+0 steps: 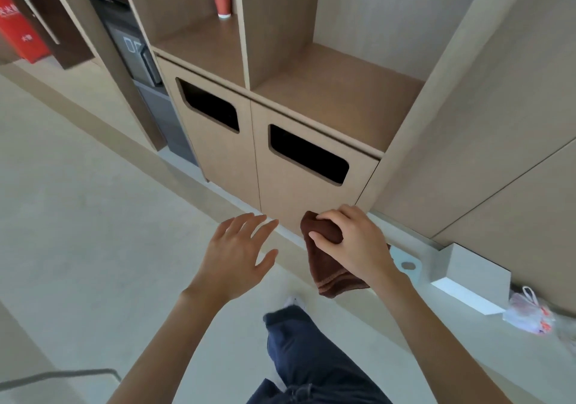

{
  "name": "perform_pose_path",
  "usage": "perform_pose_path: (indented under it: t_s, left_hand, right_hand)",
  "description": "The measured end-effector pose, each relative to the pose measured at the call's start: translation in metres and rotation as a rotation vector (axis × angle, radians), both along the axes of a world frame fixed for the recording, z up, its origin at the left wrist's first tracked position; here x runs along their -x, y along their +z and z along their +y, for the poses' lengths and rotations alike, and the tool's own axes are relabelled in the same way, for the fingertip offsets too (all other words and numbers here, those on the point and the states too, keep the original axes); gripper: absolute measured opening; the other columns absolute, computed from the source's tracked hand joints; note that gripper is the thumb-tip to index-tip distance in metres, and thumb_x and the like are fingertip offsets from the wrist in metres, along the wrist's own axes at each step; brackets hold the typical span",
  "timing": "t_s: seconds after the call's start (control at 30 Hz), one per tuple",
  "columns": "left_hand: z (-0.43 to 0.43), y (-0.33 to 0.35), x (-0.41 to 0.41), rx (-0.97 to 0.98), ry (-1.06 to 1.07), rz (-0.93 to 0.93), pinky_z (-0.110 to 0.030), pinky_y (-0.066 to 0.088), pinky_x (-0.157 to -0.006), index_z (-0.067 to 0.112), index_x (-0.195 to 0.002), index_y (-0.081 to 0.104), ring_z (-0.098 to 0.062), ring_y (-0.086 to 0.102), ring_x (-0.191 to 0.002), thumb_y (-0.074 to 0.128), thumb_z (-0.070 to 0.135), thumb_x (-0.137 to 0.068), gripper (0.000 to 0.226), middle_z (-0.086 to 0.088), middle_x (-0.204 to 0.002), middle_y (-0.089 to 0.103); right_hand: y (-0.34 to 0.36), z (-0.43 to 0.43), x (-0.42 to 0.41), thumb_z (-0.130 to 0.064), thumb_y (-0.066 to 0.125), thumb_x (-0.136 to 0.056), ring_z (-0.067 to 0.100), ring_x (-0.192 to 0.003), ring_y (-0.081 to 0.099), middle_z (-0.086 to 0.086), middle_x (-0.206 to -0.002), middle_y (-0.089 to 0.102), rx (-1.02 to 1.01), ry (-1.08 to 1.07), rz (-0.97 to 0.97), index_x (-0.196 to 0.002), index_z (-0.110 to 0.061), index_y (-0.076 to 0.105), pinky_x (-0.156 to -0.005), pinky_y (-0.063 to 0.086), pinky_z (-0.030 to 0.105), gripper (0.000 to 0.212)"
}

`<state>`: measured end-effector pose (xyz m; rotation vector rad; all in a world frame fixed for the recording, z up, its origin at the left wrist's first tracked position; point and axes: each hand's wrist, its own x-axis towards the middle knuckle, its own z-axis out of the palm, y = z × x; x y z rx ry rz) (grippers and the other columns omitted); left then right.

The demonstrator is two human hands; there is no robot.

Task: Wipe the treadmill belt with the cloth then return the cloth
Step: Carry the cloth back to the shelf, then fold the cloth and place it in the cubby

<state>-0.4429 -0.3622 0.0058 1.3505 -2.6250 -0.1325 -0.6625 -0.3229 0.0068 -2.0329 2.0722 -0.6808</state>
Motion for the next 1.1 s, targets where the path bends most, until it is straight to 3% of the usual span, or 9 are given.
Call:
perform_pose_path:
  t_s: [0.13, 0.43, 0.6, 0.73, 1.1]
  left_hand:
    - [-0.064, 0.006, 0.017, -0.016, -0.028, -0.023, -0.045, 0.041, -0.099, 0.018, -0.127, 0.057, -0.029, 0.055, -0.118, 0.061, 0.038, -0.086, 0.046, -0.007, -0.126, 0.06]
    - [-0.171, 0.015, 0.085, -0.025, -0.143, -0.016, -0.041, 0.032, -0.106, 0.019, -0.135, 0.048, -0.026, 0.044, -0.128, 0.052, 0.04, -0.09, 0.05, -0.006, -0.136, 0.052]
    - [-0.207, 0.008, 0.112, -0.036, -0.225, -0.007, -0.043, 0.041, -0.1, 0.015, -0.129, 0.055, -0.029, 0.052, -0.12, 0.058, 0.036, -0.087, 0.047, -0.009, -0.128, 0.058]
    - [-0.239, 0.001, 0.129, -0.058, -0.293, -0.019, -0.041, 0.037, -0.103, 0.017, -0.133, 0.052, -0.027, 0.049, -0.124, 0.054, 0.037, -0.089, 0.048, -0.007, -0.132, 0.055]
    - [-0.351, -0.002, 0.165, -0.042, -0.543, -0.054, -0.041, 0.038, -0.101, 0.015, -0.131, 0.053, -0.028, 0.05, -0.121, 0.056, 0.034, -0.088, 0.047, -0.008, -0.129, 0.056]
  right_hand:
    - [0.006, -0.059, 0.018, -0.041, 0.069, -0.078, 0.021, -0.084, 0.058, 0.0, -0.086, 0.061, 0.034, -0.024, -0.024, -0.097, -0.018, 0.069, -0.066, 0.051, 0.034, 0.029]
    - [0.018, -0.15, 0.07, -0.041, 0.068, -0.078, 0.019, -0.084, 0.058, -0.002, -0.085, 0.062, 0.075, -0.088, 0.054, -0.095, -0.022, 0.069, -0.066, 0.039, 0.021, 0.025]
    - [0.013, -0.17, 0.091, -0.04, 0.069, -0.079, 0.019, -0.085, 0.058, -0.002, -0.087, 0.062, 0.03, -0.162, 0.035, -0.097, -0.021, 0.069, -0.068, 0.043, 0.025, 0.025]
    - [0.008, -0.187, 0.104, -0.036, 0.071, -0.078, 0.021, -0.087, 0.058, 0.0, -0.087, 0.062, 0.004, -0.227, 0.01, -0.098, -0.018, 0.07, -0.07, 0.047, 0.03, 0.027]
    - [-0.002, -0.263, 0.121, -0.042, 0.066, -0.081, 0.018, -0.092, 0.055, -0.001, -0.091, 0.059, -0.057, -0.441, 0.001, -0.102, -0.023, 0.068, -0.071, 0.045, 0.027, 0.029]
